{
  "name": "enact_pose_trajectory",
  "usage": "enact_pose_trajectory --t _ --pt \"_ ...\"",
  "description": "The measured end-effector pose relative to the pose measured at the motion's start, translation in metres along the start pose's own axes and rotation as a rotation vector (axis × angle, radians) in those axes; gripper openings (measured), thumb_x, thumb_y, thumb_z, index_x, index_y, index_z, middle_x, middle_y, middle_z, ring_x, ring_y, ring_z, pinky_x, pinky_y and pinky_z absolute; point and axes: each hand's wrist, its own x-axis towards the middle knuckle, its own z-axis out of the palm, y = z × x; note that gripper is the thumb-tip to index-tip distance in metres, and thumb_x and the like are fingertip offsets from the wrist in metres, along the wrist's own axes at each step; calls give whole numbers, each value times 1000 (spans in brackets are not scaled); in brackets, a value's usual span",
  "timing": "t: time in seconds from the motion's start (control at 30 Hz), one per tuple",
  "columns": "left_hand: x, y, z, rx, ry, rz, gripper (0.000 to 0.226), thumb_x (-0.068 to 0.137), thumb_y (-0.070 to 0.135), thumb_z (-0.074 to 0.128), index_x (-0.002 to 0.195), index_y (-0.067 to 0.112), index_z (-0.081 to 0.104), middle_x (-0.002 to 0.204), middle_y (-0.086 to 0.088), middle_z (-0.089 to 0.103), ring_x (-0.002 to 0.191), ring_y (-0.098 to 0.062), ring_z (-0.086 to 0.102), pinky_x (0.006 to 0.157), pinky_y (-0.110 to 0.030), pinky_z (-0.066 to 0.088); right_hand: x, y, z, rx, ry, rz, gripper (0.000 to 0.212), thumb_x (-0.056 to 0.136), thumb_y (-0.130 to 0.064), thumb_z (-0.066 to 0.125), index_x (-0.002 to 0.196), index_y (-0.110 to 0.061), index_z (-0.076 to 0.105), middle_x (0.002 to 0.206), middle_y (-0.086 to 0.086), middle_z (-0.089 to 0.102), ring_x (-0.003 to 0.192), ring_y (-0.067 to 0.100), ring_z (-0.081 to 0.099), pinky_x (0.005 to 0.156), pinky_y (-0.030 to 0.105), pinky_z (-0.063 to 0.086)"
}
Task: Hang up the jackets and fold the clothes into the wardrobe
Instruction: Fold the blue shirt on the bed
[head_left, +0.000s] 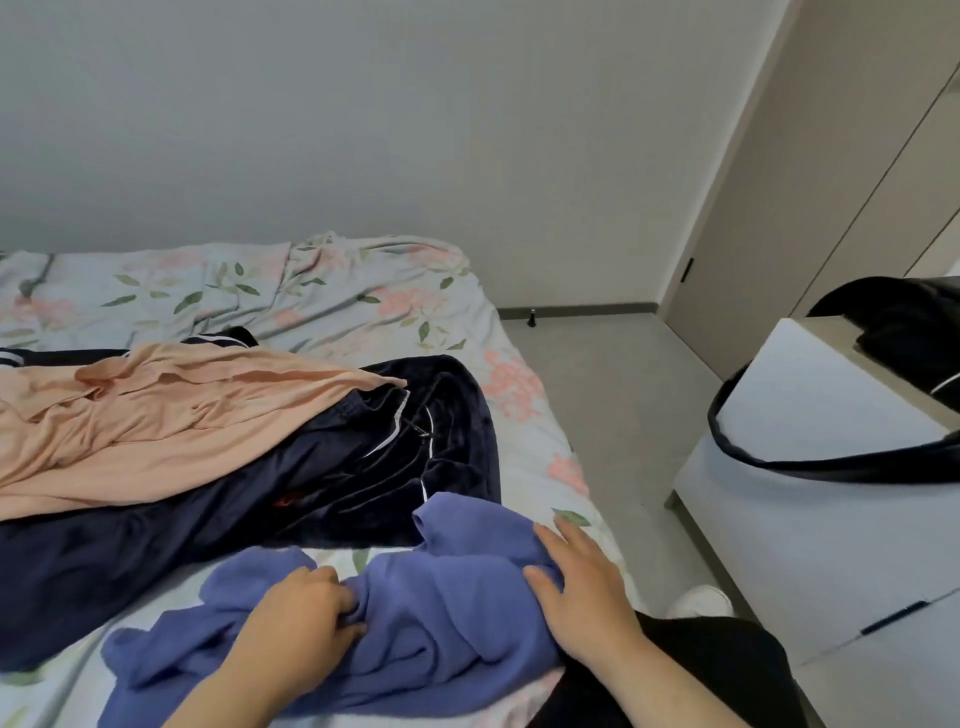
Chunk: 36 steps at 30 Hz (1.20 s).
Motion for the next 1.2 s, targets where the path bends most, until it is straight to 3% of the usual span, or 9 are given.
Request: enact_pose_trajectory --t 0.1,0.2,0.33,0.47,0.53,0.6,0.77,1.03,1.2 --pt "-8 17 3 -58 26 223 26 69 32 63 55 14 50 62 4 55 57 -20 52 51 -34 44 -1 2 5 -22 -147 -44 50 97 -40 52 147 -38 42 150 -10 42 139 14 37 114 24 28" --pt "-15 29 -7 -216 -313 19 41 83 51 47 55 22 50 59 6 54 58 -6 47 60 -24 36 -5 3 0 -117 -216 20 28 91 -24 50 107 -32 71 112 -7 65 107 20 58 93 29 48" --pt "-8 35 -24 -302 -457 -172 54 95 53 41 60 15 56 58 8 53 60 -2 48 65 -20 37 -9 5 -6 -202 -161 240 23 80 -37 42 71 -21 56 75 -4 59 74 20 55 63 31 41" --pt "2 45 -26 46 -184 -80 23 79 46 53 72 26 45 73 9 51 74 -12 50 59 -27 34 -8 11 -4 -286 13 69 29 91 -46 49 70 -27 46 89 -6 54 89 19 53 77 30 39" --pt "8 51 -16 4 -109 -11 21 70 41 55 83 31 41 84 14 45 84 -12 47 65 -27 37 -7 10 -4 -77 -35 13 14 89 -41 60 95 -30 54 107 -9 50 103 17 51 85 25 41" --pt "12 57 -8 -200 -152 -10 25 69 42 58 88 29 48 87 15 50 85 -9 51 72 -26 44 -7 11 -4 71 -169 80 43 88 -37 62 128 -26 52 123 -6 52 115 17 52 87 21 38" --pt "17 62 -1 -396 -337 -155 29 91 43 52 71 22 55 67 6 60 65 -6 54 59 -18 38 -9 12 -5 127 -10 109 21 88 -16 51 72 -6 59 73 3 61 69 17 55 67 40 49" --pt "-8 57 -4 -345 -270 -243 45 58 71 57 90 39 55 86 20 66 80 3 60 74 -20 51 -4 23 -20 241 287 436 21 80 1 43 70 -15 53 85 6 58 76 23 50 58 31 36" --pt "-23 58 -9 -246 -190 -216 52 57 81 50 77 35 59 72 15 64 66 2 58 55 -17 40 -9 11 -7 -96 137 57 36 93 -23 46 127 -19 57 144 -3 43 134 25 37 109 35 32"
